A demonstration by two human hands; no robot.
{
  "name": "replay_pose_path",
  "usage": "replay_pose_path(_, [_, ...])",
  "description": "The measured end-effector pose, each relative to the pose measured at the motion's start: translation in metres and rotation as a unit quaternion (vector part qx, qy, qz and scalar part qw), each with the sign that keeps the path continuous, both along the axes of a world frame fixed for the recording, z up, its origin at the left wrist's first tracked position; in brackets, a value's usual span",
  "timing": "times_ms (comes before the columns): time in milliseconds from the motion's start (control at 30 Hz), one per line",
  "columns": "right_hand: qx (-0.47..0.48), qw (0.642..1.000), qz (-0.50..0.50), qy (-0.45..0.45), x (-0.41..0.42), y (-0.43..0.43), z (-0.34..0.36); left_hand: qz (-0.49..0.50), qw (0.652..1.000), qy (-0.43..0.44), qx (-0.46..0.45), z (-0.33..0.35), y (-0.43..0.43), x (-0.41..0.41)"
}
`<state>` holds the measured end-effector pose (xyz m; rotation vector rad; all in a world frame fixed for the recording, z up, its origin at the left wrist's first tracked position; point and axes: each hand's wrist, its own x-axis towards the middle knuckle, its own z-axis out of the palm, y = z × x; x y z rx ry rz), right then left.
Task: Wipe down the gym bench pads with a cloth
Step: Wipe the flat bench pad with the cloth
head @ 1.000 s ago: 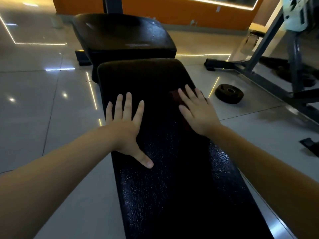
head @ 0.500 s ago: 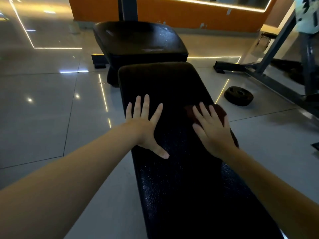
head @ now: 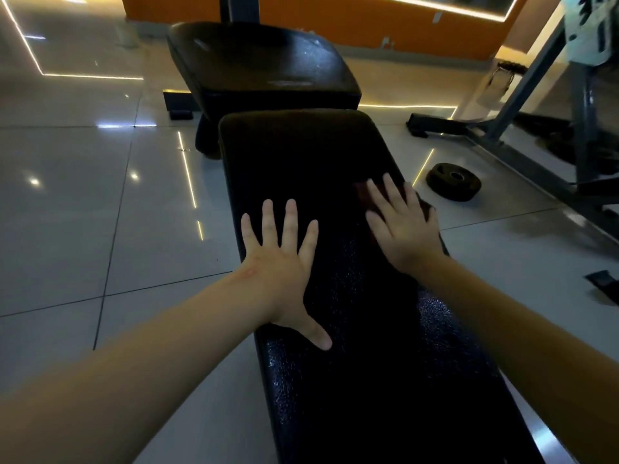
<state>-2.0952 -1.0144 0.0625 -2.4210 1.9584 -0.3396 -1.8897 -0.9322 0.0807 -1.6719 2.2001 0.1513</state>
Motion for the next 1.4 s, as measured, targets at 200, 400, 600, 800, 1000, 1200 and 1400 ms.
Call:
replay_pose_path(200, [0.035,0.999,-0.010,-0.038,0.024,-0.069,0.025,0.008,1.000,-0.002,0.002,0.001,-0.001,-0.002])
replay_pose_path(400, [0.008,0.999,0.030,-0.019,0.008,-0.021,0.011,0.013,1.000,-0.001,-0.005,0.002,0.002,-0.001])
replay_pose_path(600, [0.007,0.995,0.085,0.044,-0.045,0.121,-0.044,-0.007,1.000,0.002,-0.005,-0.002,0.012,0.002])
replay_pose_path(800, [-0.003,0.991,0.118,0.056,-0.082,0.199,-0.070,-0.038,0.999,0.008,-0.012,-0.011,0.014,0.008])
replay_pose_path(1000, [-0.027,0.990,0.132,0.050,-0.058,0.140,-0.053,-0.044,0.998,0.037,-0.035,-0.020,0.013,0.008])
replay_pose_path(1200, [-0.044,0.997,0.061,0.001,0.036,-0.006,0.000,-0.044,0.997,0.041,-0.039,-0.022,0.012,0.008])
replay_pose_path(1400, [-0.002,0.999,0.045,-0.014,0.061,-0.037,0.015,-0.036,0.998,0.046,-0.040,-0.017,0.016,0.006])
